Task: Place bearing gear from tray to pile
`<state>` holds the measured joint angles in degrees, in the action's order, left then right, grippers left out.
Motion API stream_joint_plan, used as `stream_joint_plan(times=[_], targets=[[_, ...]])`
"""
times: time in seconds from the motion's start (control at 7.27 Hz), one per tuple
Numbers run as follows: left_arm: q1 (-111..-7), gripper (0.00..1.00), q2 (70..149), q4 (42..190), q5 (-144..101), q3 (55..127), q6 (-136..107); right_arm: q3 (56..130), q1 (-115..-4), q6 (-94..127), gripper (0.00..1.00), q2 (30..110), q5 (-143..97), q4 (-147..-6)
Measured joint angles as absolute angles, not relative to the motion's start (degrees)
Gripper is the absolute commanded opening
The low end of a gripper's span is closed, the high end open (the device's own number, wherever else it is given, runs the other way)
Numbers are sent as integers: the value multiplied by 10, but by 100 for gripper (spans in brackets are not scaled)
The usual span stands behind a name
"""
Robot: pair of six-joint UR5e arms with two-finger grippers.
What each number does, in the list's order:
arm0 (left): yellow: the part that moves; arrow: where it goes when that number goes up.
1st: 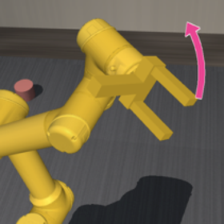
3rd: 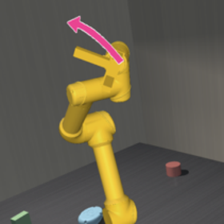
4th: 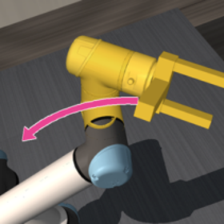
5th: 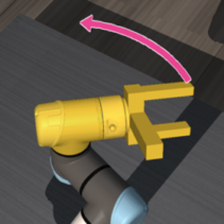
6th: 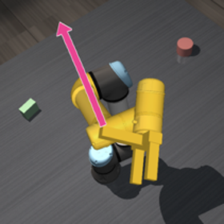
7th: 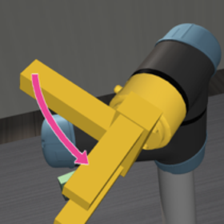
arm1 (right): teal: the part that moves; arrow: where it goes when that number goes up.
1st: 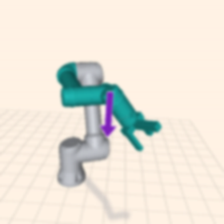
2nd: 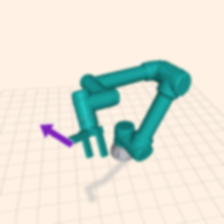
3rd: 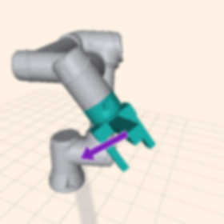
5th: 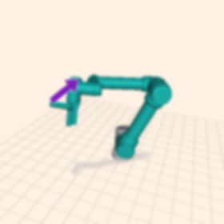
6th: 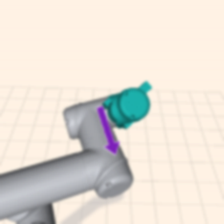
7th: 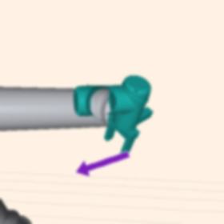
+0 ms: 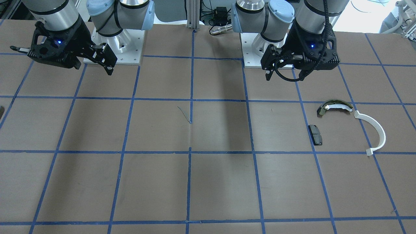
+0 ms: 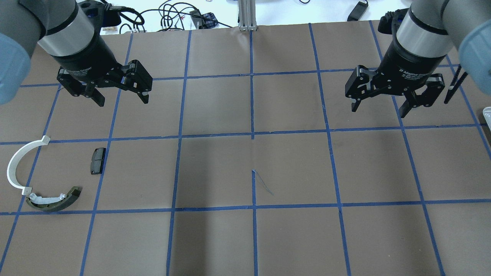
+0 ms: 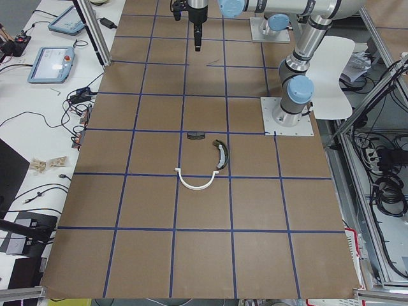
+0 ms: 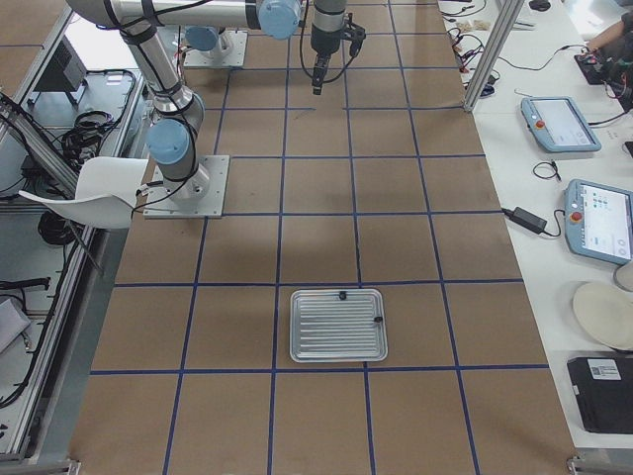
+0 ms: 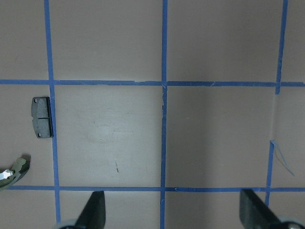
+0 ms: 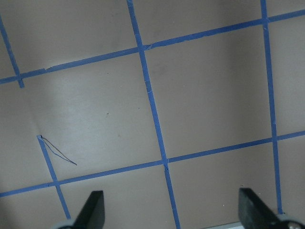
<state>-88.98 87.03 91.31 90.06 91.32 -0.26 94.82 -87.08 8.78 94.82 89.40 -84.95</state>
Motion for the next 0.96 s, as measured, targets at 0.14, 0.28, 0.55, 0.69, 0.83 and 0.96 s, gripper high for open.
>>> stream_joint_plan(times=[0.14,0.28,0.55,0.69,0.83,0.96], targets=[[-890,100,870,913,901,913,-3,948,-870,87,100,948,896,-848],[-890,100,870,913,901,913,-3,948,-869,88,100,947,896,-848],[-890,100,869,913,901,914,-3,949,-869,94,100,946,894,-852],[-890,100,869,913,901,914,-3,949,-868,95,100,945,894,-853],[-890,100,869,913,901,914,-3,948,-864,94,100,945,893,-853],[-890,100,869,913,901,913,-3,947,-849,90,100,945,890,-853]])
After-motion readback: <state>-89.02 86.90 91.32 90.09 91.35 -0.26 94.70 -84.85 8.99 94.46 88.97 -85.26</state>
